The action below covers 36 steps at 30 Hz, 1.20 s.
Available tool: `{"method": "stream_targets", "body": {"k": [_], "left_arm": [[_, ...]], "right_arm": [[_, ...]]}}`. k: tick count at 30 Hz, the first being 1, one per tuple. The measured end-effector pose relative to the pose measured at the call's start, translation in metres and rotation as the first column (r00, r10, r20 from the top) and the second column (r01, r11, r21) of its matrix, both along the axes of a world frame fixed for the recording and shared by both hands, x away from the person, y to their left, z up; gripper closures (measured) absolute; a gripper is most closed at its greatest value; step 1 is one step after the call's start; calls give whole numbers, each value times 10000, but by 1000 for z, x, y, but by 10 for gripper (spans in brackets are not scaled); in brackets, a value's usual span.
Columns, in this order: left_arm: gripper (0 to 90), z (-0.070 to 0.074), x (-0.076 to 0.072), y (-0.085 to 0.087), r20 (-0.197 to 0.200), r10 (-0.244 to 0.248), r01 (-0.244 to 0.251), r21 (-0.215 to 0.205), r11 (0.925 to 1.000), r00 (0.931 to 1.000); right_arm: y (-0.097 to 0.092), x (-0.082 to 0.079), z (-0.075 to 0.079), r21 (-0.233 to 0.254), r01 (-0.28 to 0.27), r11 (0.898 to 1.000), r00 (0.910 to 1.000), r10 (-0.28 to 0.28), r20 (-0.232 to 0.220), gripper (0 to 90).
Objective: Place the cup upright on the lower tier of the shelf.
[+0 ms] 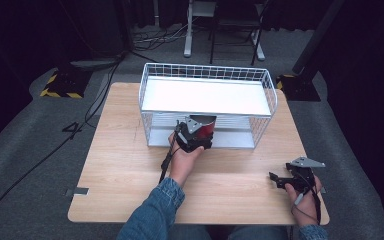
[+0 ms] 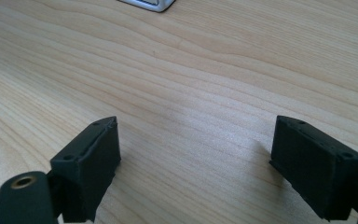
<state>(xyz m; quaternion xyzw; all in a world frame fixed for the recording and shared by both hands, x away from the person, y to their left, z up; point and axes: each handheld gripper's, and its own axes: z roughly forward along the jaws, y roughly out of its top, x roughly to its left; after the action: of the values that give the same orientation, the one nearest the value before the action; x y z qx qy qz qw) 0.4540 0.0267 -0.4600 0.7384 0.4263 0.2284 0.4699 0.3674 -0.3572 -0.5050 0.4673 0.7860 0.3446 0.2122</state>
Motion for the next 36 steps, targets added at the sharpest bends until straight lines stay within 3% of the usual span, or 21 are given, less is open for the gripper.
{"method": "stream_targets", "body": {"k": [7, 8, 11, 12, 15, 22, 36], "left_arm": [[158, -3, 12, -2, 237, 483, -485, 64, 9988, 9985], [158, -5, 16, -2, 235, 42, -42, -28, 10000, 9997], [158, -6, 20, -4, 152, 553, -553, 24, 9985, 9984], [158, -9, 24, -6, 92, 275, -275, -69, 9996, 9996], [158, -11, 27, -7, 96, 373, -373, 29, 9993, 9993], [157, -18, 32, -9, -123, 824, -822, 161, 9965, 9965], [153, -24, 35, -10, -100, 749, -747, 157, 9971, 9971]], "right_arm": [[0, 0, 0, 2, 3, 10000, 10000, -3, -4, 158], [0, 0, 0, 4, 4, 10000, 10000, -4, -7, 158], [0, 0, 0, 2, 3, 10000, 10000, -3, -4, 158], [0, 0, 0, -1, 2, 10000, 10000, -2, -1, 158], [0, 0, 0, -6, 5, 10000, 10000, -5, 7, 158], [0, 0, 0, -16, 1, 10000, 10000, -1, 19, 158], [0, 0, 0, -32, 1, 10000, 10000, -1, 41, 158]]}}
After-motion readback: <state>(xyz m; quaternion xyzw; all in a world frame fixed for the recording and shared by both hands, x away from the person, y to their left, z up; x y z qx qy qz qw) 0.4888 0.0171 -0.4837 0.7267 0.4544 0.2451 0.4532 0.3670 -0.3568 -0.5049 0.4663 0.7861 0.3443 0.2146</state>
